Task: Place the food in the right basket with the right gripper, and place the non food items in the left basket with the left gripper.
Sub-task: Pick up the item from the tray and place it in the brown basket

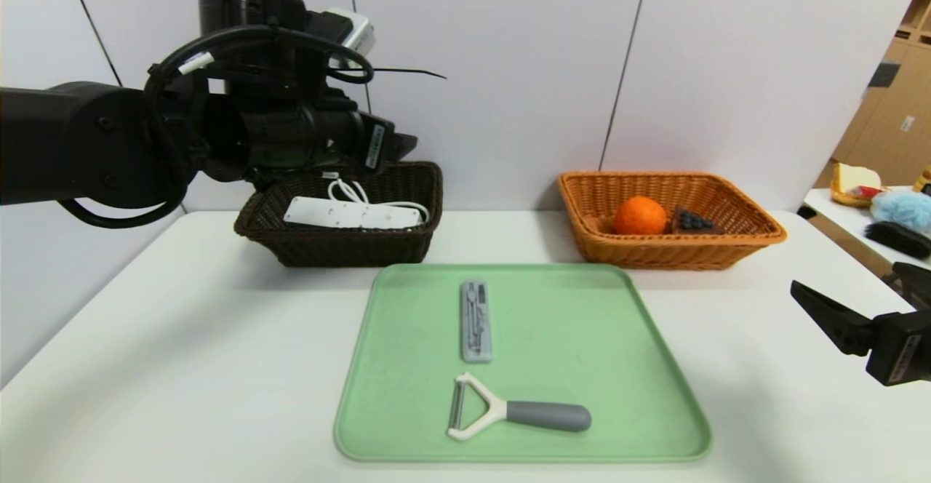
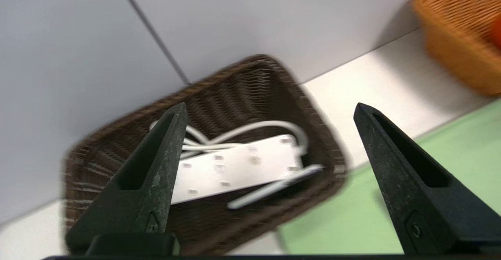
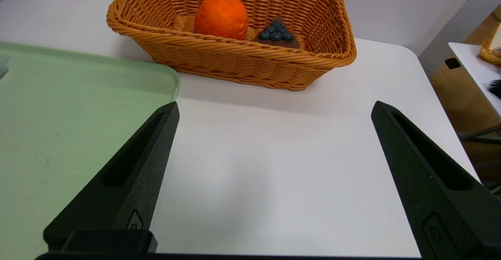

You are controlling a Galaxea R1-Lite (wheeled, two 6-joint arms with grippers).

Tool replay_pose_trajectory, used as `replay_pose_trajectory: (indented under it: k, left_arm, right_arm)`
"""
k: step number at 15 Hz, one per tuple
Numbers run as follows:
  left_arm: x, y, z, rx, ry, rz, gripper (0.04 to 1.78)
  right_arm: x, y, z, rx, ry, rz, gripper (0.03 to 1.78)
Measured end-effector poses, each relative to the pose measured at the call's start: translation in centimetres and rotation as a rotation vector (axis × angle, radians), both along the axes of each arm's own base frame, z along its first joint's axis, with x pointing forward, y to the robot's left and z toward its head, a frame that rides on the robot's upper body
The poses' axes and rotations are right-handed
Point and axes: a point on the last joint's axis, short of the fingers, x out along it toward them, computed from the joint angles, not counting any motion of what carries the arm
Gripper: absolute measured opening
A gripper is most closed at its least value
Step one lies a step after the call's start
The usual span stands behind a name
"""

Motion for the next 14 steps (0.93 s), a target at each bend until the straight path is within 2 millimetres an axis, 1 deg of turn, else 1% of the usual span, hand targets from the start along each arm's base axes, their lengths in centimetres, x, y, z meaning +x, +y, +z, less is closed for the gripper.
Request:
replay_pose_trajectory:
  k: [2,3,5,7,9,12,14]
  left_arm:
    - [-2.2,-2.9,0.0,-0.116,0.065,0.03,1.56]
    - [-3.1,-4.2,-0.5,-0.154,0.106,0.057,1.57]
    - [-4.8,-6.6,-2.1,-0.189,0.189,0.122,1.6]
    - [-5.8,-8.0,-4.4,-0.162,0.255,0.142,1.63]
    - [-6.0,-8.9,-6.5,-0.112,0.301,0.133,1.64]
    - [-5.3,-9.9,-9.5,-0.051,0.36,0.141,1.66]
    - [-4.8,-10.7,-11.4,-0.046,0.409,0.143,1.67]
  right_arm:
    - [0.0,0.0,0.0,0.0,-0.002,-0.001,1.69]
    - [-0.1,0.0,-0.1,0.0,-0.001,-0.001,1.69]
    - [-0.3,0.0,-0.1,0.0,-0.003,-0.002,1.69]
    - [-0.5,-0.1,-0.1,0.002,-0.007,-0.003,1.69]
    - [-0.6,-0.1,-0.1,0.005,-0.012,-0.003,1.69]
    - [-0.7,-0.1,0.1,0.007,-0.024,-0.003,1.69]
    - [-0.7,-0.1,0.2,0.009,-0.029,-0.004,1.69]
